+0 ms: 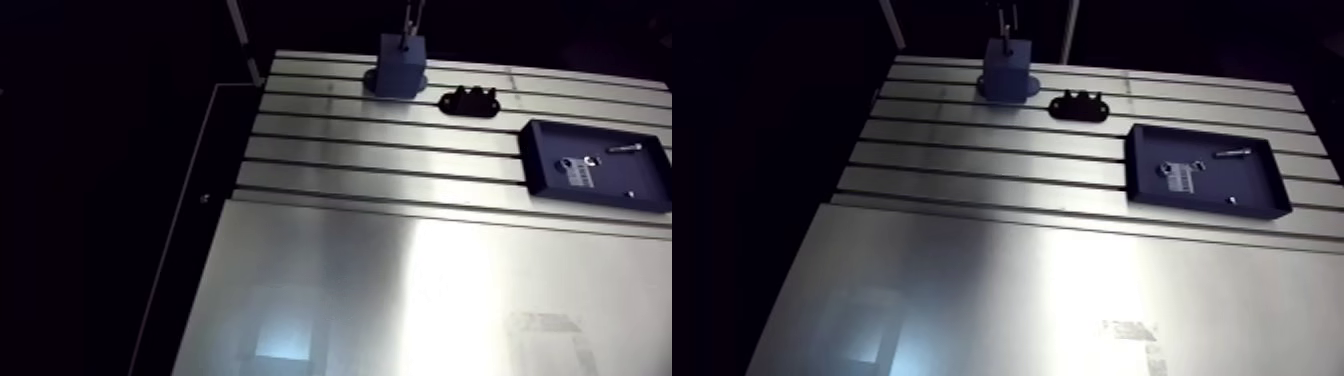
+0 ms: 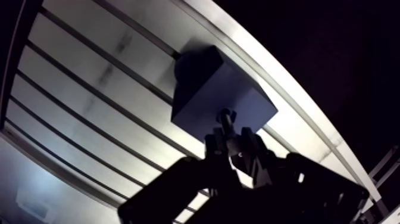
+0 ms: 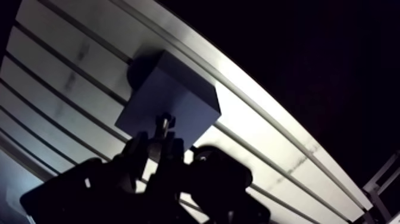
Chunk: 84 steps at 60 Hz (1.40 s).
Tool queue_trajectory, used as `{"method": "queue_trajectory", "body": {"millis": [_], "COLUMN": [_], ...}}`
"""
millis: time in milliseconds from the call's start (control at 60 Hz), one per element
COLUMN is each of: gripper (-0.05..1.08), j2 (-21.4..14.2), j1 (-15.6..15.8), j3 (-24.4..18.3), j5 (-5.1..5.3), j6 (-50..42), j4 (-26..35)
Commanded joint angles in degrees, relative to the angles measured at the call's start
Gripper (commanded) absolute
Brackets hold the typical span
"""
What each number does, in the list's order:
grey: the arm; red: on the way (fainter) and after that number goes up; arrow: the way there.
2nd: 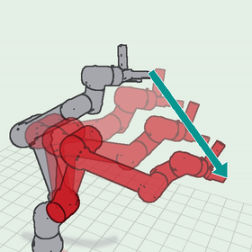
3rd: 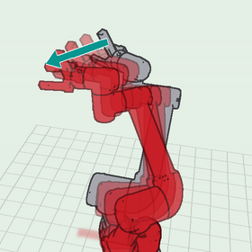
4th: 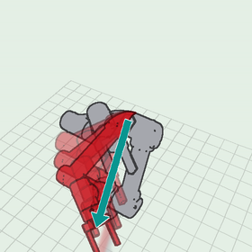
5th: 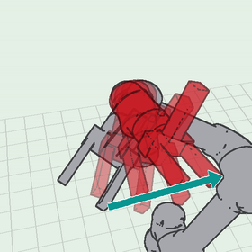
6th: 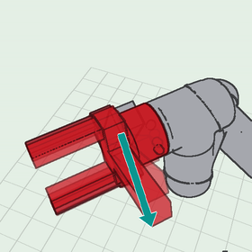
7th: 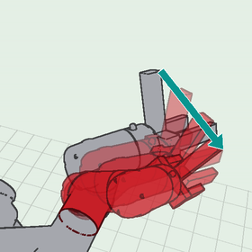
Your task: Pick up the M10 bolt and insert it into the hex recess until seated.
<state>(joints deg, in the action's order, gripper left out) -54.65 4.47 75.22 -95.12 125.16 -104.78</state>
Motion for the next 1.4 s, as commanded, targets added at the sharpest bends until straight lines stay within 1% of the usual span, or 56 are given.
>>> {"method": "queue_trajectory", "body": {"millis": [17,1233,1283,1400], "gripper": [0.76,0.76,0.76,0.76], "j2": [0.47,0.81,0.99,1.00], "j1": [0.01,0.01,-0.06,0.01], "j3": [-0.11,0.05,0.05,-0.04], "j5": [-0.11,-0.11,-0.27,-0.28], "j6": [0.04,0.05,0.04,0.04], "j4": [-0.47,-0.47,-0.47,-0.47]}}
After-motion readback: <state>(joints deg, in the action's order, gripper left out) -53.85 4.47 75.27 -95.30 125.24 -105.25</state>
